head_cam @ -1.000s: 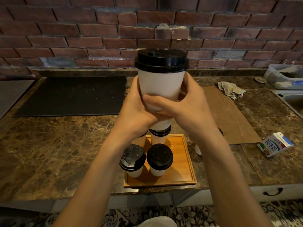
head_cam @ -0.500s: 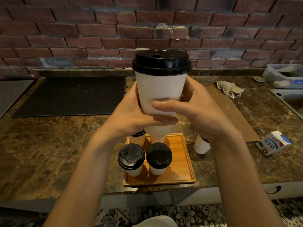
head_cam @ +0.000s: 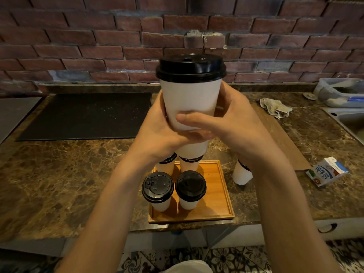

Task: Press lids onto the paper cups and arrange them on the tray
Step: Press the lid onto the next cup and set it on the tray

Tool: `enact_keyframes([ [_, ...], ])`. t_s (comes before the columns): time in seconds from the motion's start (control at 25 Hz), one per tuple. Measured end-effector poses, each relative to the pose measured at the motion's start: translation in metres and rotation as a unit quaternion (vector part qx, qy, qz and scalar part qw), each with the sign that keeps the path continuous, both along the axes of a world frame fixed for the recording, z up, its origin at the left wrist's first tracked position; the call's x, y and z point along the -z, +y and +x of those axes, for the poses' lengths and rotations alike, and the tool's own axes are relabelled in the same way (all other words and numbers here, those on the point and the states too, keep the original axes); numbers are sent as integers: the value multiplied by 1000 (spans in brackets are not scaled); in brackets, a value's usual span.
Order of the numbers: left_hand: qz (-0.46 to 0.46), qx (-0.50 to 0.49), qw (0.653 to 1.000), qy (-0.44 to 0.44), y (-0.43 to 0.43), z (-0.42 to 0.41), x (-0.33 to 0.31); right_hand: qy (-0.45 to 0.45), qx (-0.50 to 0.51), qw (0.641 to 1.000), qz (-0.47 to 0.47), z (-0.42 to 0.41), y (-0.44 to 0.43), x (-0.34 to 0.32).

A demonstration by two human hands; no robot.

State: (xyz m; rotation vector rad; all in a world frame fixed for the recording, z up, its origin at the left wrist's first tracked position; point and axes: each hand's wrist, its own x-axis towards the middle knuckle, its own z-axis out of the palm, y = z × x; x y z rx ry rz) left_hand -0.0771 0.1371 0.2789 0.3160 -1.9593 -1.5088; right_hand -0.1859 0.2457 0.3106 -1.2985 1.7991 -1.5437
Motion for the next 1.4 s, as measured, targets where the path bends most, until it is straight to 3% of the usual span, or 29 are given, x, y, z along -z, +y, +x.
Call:
enact_keyframes([
  [0.48,12,-39,999,7,0,-7,14,20,118,993,1,20,-11,15],
  [1.08,9,51,998,-29,-3,5,2,-87,-19,996,-26,-4,1,10],
  [1.4,16,90,994,-64,-12,7,5,-65,-70,995,10,-9,5,8],
])
